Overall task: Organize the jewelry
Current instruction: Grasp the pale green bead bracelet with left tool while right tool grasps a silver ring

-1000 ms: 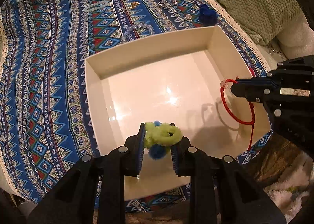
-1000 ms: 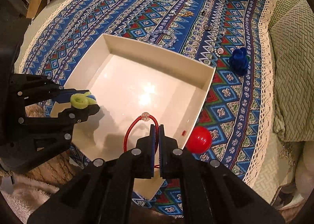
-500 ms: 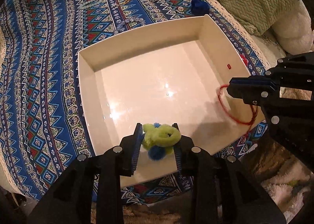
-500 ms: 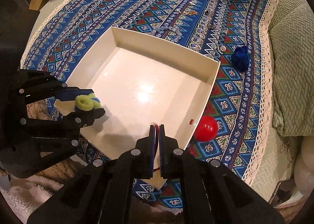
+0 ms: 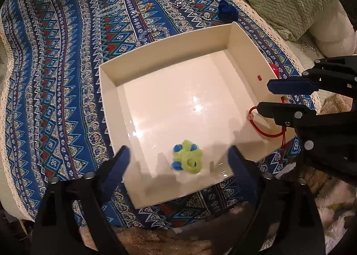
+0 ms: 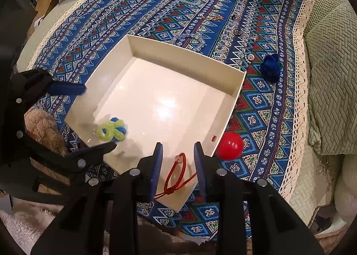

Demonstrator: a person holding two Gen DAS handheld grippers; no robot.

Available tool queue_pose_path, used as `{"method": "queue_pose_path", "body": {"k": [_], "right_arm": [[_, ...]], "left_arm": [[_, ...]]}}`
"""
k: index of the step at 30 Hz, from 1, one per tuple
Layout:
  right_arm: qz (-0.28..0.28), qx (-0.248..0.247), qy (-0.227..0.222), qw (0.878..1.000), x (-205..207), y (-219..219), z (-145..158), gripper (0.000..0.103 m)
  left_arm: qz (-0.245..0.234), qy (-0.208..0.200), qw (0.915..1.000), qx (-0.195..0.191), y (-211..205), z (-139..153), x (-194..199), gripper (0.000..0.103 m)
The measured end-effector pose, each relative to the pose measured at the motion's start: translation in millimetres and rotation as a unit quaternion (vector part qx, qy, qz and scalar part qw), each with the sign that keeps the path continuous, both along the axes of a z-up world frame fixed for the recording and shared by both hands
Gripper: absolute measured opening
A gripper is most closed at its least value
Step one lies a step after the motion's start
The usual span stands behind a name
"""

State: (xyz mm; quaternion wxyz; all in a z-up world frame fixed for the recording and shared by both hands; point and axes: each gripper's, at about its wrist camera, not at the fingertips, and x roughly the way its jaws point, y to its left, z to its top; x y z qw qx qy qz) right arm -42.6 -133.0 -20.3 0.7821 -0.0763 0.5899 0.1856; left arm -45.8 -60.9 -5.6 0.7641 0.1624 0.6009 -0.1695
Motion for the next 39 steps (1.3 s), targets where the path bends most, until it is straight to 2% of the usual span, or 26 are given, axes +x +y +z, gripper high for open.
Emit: {"method": "queue_pose_path", "body": {"k": [6, 10, 14, 18, 22, 25, 28, 30, 39], "right_arm": [[-0.013, 0.02, -0.014, 1.0, 12, -16, 15, 0.03], [-0.032, 0.019, -0.038, 0.999, 37, -35, 31, 0.033], [-0.056, 0.016, -0.067, 0.996, 83, -56, 51, 0.035], [-0.067, 0.028, -0.076, 0.995, 140, -69, 52, 0.035], [-0.064, 0.026, -0.067, 0.995, 206, -62, 33, 0.035], [-0.057, 0.025, -0.05, 0.997, 250, -53, 10, 0.035], [-0.034, 0.005, -0.04, 0.999, 281, -42, -14, 0.035], [-0.023, -0.008, -0.032, 0.999, 296, -38, -27, 0.035], [-0.001, -0.013, -0.02, 1.0, 340, -34, -62, 0.037]], "left_arm": [[-0.005, -0.006, 1.0, -0.002, 3, 12, 8, 0.098], [-0.012, -0.023, 0.9997, -0.001, 6, 29, 29, 0.098], [-0.006, -0.044, 0.9988, -0.017, 17, 48, 76, 0.098], [-0.002, -0.056, 0.9977, -0.037, 27, 53, 140, 0.098], [-0.002, -0.073, 0.9972, -0.017, 31, 36, 214, 0.098], [-0.01, -0.082, 0.9966, -0.007, 36, 11, 261, 0.097], [-0.036, -0.091, 0.9948, 0.027, 35, -11, 293, 0.098], [-0.039, -0.09, 0.9945, 0.035, 36, -27, 313, 0.097], [-0.011, -0.075, 0.997, 0.018, 45, -68, 373, 0.095]]}}
